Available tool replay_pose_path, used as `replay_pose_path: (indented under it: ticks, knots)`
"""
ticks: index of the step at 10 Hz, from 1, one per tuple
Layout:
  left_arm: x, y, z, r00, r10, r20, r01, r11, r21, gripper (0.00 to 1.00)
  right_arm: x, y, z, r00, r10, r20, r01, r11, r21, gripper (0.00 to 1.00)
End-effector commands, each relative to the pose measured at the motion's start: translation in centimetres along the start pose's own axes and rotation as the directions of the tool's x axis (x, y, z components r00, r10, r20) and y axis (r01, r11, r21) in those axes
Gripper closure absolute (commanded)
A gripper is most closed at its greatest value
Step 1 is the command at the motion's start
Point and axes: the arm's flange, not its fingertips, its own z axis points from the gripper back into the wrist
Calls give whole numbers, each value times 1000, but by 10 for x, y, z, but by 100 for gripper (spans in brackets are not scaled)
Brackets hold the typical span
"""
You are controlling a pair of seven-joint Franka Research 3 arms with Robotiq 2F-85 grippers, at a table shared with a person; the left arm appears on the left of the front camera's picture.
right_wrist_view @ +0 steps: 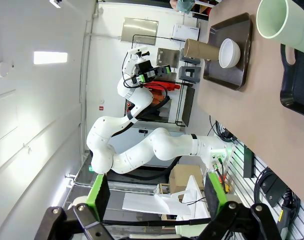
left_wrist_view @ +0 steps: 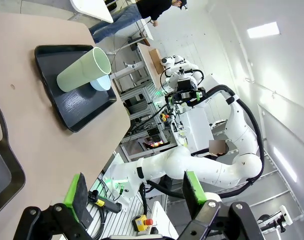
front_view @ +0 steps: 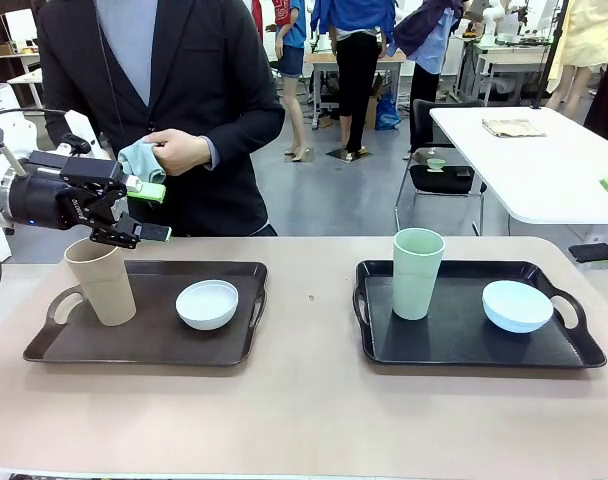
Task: Set up a tray with a mat and arrange the tableware.
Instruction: Pick up the Picnic Bowl and Reusable plastic cup from the Handle tray in front of the human's position and hold them in the air.
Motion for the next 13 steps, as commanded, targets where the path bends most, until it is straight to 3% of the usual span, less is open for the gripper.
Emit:
replay_pose_path:
  ticks: [1,6,7,9,11,13]
  knots:
    - [-3,2,-1,1000,-26,12,26,999,-19,0,3,2,-2,1000,19,11,-19,999,30,0]
    - [0,0,0,1000,0,0,0,1000,0,0,0,0,0,1000,0,0,0,1000,0,0]
    - [9,-12,10,993,-110,33,111,992,-59,0,9,22,-13,1000,5,4,-5,1000,-17,0]
    - [36,-42,38,926,-377,1,375,922,-97,0,30,90,-60,997,79,-4,-79,987,-141,0]
    - [57,-63,74,854,-500,-142,488,866,-108,0,54,155,-119,992,122,18,-111,946,-304,0]
    - [80,-72,116,755,-604,-255,616,787,-36,0,74,211,-197,992,82,100,-30,898,-439,0]
